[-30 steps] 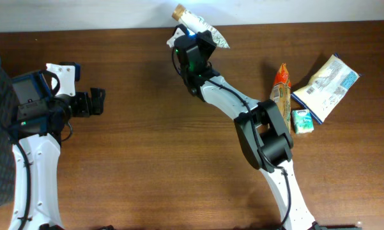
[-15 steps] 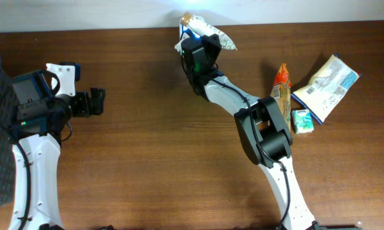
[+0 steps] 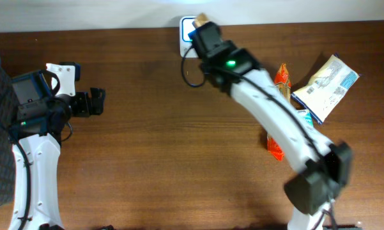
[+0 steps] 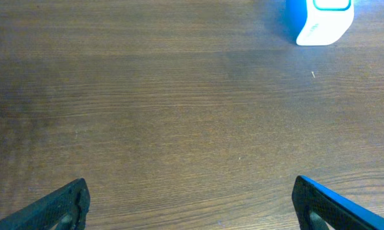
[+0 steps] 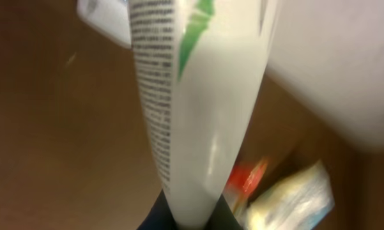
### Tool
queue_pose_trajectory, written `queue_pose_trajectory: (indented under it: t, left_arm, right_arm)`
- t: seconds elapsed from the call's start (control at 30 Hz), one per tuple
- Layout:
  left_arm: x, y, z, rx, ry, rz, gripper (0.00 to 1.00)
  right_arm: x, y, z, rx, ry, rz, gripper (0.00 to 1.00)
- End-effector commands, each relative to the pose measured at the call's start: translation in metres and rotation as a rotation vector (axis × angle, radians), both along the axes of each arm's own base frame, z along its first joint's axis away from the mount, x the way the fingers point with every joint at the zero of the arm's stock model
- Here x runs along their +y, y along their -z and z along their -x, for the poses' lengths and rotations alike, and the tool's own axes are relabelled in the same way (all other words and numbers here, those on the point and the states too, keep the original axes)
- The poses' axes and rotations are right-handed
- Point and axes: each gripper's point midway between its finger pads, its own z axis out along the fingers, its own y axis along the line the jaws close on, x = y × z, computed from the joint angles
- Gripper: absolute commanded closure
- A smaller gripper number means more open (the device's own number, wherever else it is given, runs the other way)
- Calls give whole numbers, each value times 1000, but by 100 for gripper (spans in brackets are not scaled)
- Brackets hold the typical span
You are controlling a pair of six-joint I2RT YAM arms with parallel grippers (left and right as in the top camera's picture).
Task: Scan the item barcode
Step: 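Carry the tube right and place it beside the spaghetti package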
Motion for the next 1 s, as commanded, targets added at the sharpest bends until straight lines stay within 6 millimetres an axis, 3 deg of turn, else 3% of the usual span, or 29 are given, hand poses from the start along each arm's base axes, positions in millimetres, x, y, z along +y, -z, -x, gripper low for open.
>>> queue_pose_trajectory:
  t: [0.0,0.13,0.23,0.33,0.4,0.47,0.5,0.6,0.63,0.7,0.73,0.77,0.8,0.87,0.97]
  left_arm:
    - [-1,-4,-1,-12,17,-7,1]
    - [-1,-4,-1,-12,17,-7,1]
    - [-1,-4,-1,-12,17,-7,1]
    - [-1,-4,-1,-12,17,-7,1]
    - [-1,-4,-1,-12,17,-7,1]
    - [-1,-4,-1,-12,17,-7,1]
    - [-1,-4,-1,-12,17,-7,1]
    - [-1,-4,-1,-12,17,-7,1]
    - [-1,-4,-1,-12,17,-7,1]
    - [-1,-4,-1,-12,17,-7,1]
    - [-1,-4,-1,-12,17,-7,1]
    - [-1,-4,-1,-12,17,-7,1]
    - [-1,-4,-1,-12,17,-7,1]
    - [-1,-4,-1,-12,17,-7,1]
    - [-1,-4,-1,-12,17,-7,1]
  right_arm:
    - [-29,33,44,238,323,-251,96]
    - [-53,100,78,523,468,-311,96]
    - [-82,152,92,604,568,-281,96]
    - [-106,190,95,614,574,-278,96]
    - [-122,198,101,630,610,-279,65]
    - [-127,198,103,650,598,-275,49]
    - [-128,192,102,652,591,-273,47]
    - [-126,146,95,612,550,-286,46]
    - [-117,96,91,550,479,-305,46]
    - [-100,38,94,447,405,-340,46]
    - [-91,4,100,380,358,-366,37]
    - [-81,-39,114,300,299,-399,11]
    - [-75,-67,128,253,257,-419,2]
    - [-70,-113,167,172,175,-460,1]
    - [-78,-148,211,76,109,-513,2]
